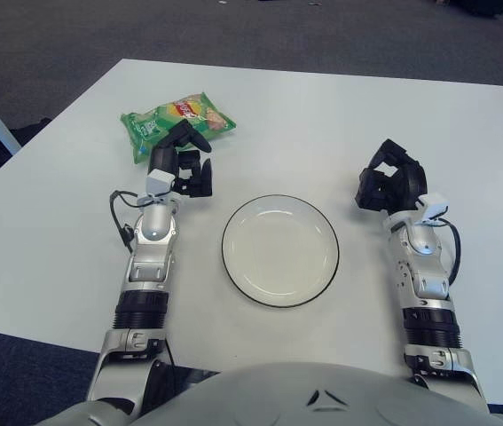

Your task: Put the snack into the plate.

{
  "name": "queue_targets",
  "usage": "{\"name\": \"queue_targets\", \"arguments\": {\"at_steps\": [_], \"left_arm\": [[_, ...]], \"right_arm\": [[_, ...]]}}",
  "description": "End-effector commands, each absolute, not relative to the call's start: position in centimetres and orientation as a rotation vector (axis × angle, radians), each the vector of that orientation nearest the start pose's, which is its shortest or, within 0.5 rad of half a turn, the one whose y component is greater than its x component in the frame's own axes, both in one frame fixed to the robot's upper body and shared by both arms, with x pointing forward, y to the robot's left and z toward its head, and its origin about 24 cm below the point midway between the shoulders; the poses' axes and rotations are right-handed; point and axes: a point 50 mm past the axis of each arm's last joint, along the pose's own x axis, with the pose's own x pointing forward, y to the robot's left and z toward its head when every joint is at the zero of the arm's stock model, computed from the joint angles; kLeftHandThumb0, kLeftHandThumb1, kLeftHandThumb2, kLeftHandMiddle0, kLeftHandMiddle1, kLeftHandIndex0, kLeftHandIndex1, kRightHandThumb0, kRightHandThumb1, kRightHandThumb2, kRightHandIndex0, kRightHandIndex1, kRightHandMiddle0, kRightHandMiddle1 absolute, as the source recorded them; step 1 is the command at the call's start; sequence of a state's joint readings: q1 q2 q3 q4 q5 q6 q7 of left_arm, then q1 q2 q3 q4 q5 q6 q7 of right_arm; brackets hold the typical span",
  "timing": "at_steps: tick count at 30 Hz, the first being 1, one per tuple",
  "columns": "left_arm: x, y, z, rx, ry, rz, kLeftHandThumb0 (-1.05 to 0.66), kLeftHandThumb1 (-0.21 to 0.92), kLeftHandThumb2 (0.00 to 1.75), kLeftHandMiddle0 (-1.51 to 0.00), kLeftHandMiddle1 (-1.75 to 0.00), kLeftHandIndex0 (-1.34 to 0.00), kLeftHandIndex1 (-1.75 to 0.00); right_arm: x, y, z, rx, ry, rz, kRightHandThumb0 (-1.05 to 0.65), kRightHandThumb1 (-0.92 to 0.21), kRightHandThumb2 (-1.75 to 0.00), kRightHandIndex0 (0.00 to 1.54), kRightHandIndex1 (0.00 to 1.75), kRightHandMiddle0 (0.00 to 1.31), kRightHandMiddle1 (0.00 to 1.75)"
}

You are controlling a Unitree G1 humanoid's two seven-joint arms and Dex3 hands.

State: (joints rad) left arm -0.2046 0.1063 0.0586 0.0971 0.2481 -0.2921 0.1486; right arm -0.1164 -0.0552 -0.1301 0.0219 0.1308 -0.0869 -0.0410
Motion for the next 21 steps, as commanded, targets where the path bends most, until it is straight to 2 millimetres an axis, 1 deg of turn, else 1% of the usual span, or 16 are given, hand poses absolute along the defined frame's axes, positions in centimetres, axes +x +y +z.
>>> {"name": "queue_targets", "arguments": {"at_steps": [1,6,11,21], "left_arm": [[28.5,16.9,9.7,0.534,-0.443,0.182,-0.53,0.20,1.46,-1.36,-1.75,-0.72,-1.75],[28.6,16.4,10.0,0.655,-0.485,0.214,-0.52,0.22,1.44,-1.35,-1.75,-0.70,-1.75],[28.9,16.1,10.5,0.712,-0.521,0.217,-0.51,0.26,1.39,-1.33,-1.75,-0.67,-1.75],[30.7,16.7,12.2,0.951,-0.655,0.279,-0.50,0.27,1.37,-1.28,-1.75,-0.65,-1.75]], "right_arm": [[25.0,-19.1,3.0,0.111,0.001,-0.191,-0.53,-0.19,-1.47,1.33,1.75,0.72,1.75],[25.1,-19.2,3.0,0.110,0.008,-0.187,-0.53,-0.19,-1.47,1.32,1.75,0.72,1.75],[25.1,-19.3,3.0,0.108,0.011,-0.182,-0.53,-0.19,-1.47,1.32,1.75,0.72,1.75],[25.1,-19.3,2.9,0.102,0.020,-0.176,-0.53,-0.19,-1.47,1.32,1.75,0.72,1.75]]}}
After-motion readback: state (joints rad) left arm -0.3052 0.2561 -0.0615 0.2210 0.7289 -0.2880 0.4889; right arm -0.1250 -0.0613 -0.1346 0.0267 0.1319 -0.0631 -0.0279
